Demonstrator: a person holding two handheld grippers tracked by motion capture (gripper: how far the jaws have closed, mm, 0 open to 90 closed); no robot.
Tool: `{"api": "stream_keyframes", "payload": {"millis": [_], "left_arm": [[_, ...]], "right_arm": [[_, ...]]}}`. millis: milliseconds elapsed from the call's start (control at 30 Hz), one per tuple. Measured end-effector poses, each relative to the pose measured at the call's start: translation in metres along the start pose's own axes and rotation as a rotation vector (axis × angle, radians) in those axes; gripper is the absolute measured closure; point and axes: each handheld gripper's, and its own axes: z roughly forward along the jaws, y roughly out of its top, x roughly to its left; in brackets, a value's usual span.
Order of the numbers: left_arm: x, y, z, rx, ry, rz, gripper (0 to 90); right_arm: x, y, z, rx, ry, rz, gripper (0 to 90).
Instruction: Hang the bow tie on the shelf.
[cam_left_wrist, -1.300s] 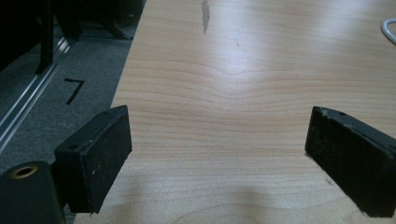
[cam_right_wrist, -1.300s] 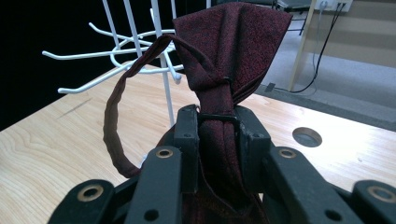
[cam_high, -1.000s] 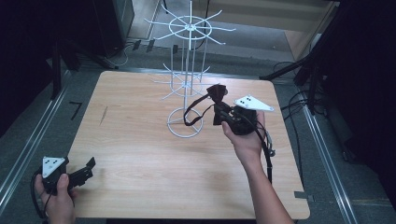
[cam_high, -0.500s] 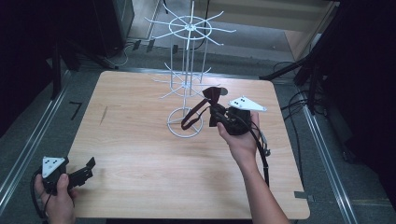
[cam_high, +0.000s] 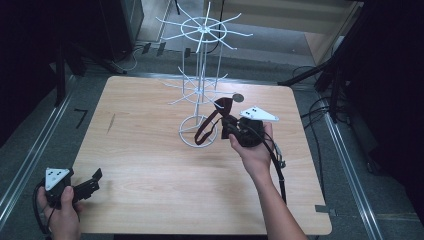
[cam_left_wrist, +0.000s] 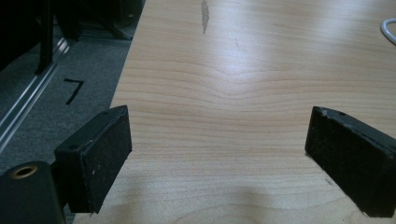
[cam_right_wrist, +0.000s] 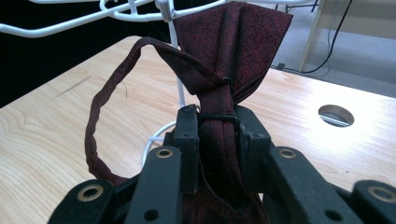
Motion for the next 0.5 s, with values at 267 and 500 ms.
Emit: {"api": "stream_keyframes", "payload": {"millis": [267, 500], "left_arm": [[0.000, 0.000, 0.000, -0.004, -0.001, -0.004, 7.9], [0.000, 0.000, 0.000, -0.006, -0.003, -0.005, 7.9]], "right_arm": [[0.002, -0.005, 0.006, 0.011, 0.000, -0.001, 74.4], [-0.001, -0.003, -0.006, -0.019, -0.012, -0.008, 74.4]]}}
